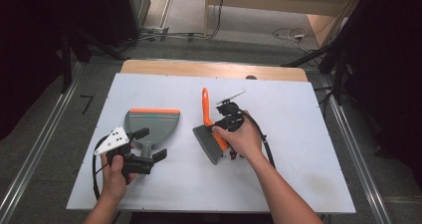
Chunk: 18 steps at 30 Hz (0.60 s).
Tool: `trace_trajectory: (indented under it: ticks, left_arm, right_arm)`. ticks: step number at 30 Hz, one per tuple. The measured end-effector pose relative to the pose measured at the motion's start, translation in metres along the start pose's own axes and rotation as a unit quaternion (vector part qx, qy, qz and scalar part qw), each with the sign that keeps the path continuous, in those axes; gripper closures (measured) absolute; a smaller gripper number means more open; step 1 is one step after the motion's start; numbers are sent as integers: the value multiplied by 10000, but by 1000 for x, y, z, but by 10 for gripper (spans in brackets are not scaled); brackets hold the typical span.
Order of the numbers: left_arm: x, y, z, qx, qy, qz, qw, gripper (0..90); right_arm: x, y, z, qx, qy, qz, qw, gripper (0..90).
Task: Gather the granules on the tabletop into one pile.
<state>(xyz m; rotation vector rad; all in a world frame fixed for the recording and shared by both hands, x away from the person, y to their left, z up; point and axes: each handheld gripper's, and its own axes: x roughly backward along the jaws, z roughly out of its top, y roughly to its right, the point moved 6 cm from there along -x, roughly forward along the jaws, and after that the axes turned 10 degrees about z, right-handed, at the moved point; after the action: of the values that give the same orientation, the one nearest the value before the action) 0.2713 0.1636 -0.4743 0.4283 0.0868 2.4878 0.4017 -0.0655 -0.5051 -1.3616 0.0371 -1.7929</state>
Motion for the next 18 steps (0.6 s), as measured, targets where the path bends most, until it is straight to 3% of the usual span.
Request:
trace_trajectory:
  ticks: [10,18]
  left_arm:
    - [0,0,0,-4,-10,1,10000,5]
    - [-1,1,-1,-16,-19,4,10000,5]
  right_arm:
    - [13,23,-10,-365,184,-2,9992,677]
    - [24,35,-16,-482,262,-92,9985,675]
